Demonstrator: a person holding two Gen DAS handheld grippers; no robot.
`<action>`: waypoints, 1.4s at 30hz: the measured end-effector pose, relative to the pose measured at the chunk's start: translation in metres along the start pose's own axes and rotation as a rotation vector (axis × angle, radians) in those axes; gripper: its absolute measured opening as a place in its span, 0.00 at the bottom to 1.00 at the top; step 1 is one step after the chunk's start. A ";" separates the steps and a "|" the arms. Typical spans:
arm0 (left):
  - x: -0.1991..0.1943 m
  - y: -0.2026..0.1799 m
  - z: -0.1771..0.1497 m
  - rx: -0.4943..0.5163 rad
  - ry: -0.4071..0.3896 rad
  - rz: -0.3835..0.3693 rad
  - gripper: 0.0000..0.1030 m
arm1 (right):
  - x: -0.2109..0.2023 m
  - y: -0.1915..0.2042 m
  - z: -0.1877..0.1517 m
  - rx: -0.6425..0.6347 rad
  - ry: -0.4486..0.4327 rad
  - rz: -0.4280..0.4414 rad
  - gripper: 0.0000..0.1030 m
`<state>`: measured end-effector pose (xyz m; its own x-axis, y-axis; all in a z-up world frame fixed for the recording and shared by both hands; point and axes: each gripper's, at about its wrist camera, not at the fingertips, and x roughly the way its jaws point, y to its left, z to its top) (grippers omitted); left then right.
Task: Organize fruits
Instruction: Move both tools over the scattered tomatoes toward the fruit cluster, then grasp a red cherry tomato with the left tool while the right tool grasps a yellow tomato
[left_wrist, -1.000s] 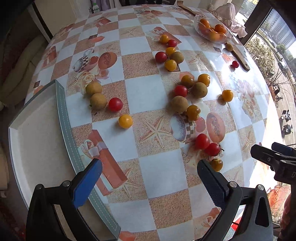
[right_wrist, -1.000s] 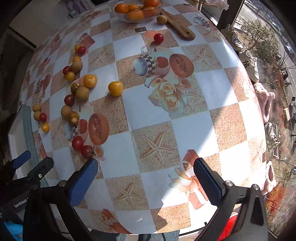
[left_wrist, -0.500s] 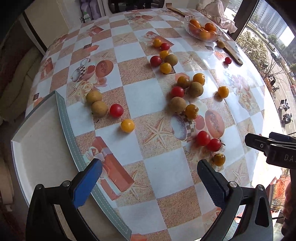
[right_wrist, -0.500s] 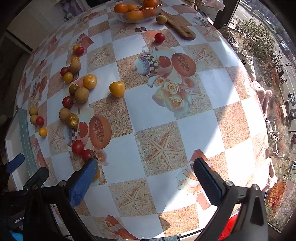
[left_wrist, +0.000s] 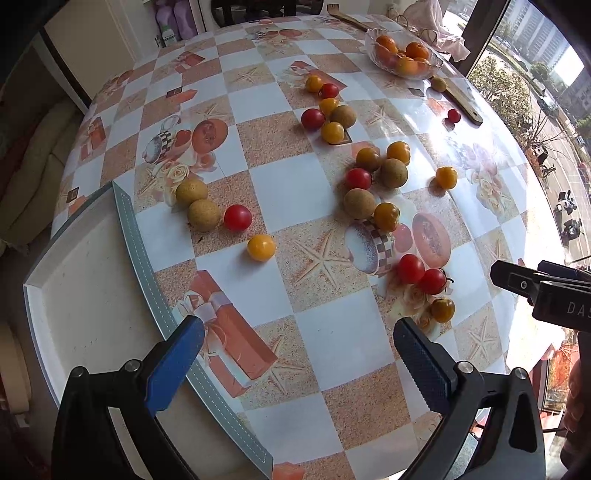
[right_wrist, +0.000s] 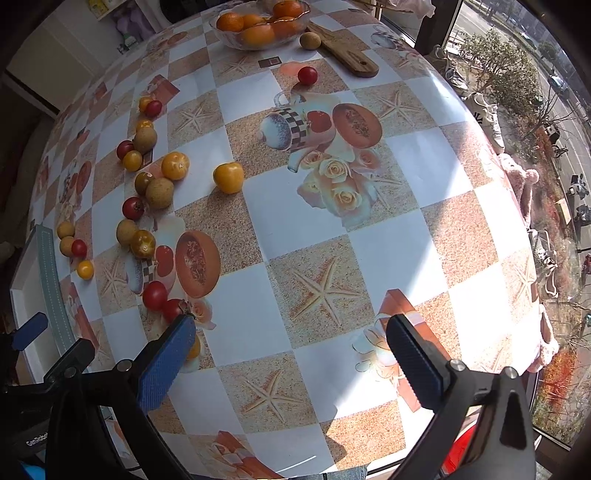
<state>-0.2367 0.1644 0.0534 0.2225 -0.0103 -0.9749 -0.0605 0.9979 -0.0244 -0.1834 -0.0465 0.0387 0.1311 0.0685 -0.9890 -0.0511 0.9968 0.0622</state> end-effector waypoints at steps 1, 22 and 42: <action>0.001 0.001 -0.001 0.002 0.001 -0.003 1.00 | 0.001 0.000 0.000 0.001 0.001 0.000 1.00; 0.004 0.036 0.043 -0.116 -0.071 0.054 1.00 | 0.012 0.020 0.032 -0.077 -0.020 0.017 1.00; 0.058 0.026 0.129 -0.080 -0.099 0.049 0.76 | 0.038 0.031 0.070 -0.213 -0.013 0.047 0.77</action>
<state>-0.0998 0.1980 0.0245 0.3126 0.0486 -0.9487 -0.1503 0.9886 0.0012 -0.1105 -0.0098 0.0121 0.1363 0.1167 -0.9838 -0.2656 0.9610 0.0772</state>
